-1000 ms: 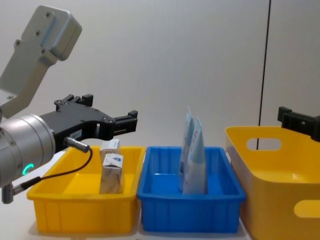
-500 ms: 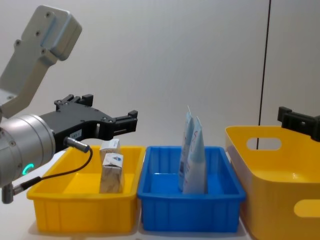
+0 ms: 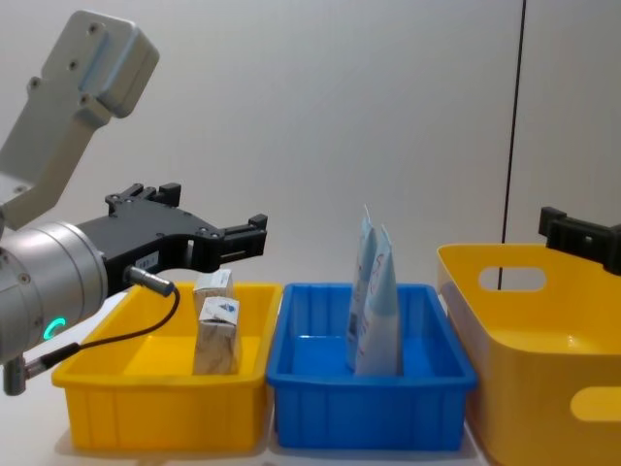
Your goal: Bimanual collaborative sorting of washing and personal care products
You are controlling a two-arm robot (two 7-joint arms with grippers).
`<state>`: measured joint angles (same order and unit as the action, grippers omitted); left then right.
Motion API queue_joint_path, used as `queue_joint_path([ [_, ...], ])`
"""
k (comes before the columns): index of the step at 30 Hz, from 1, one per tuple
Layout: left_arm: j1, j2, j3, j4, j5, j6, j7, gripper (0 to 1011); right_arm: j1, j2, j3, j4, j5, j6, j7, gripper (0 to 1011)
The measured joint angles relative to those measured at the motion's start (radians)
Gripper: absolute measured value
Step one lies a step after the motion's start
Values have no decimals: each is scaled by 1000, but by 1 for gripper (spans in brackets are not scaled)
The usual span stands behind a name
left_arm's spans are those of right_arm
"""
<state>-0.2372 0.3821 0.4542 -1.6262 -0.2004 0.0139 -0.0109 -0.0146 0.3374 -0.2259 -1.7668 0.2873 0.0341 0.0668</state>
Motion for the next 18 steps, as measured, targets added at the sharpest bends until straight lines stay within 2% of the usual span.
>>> queue_joint_path([
  [8,-1,-2,0,2,-2,6,-3,1003,0,0,0,0,0,0,0,1000],
  [18,-17,-7,-1,3,-22,97,-28,1003,0,0,0,0,0,0,0,1000],
])
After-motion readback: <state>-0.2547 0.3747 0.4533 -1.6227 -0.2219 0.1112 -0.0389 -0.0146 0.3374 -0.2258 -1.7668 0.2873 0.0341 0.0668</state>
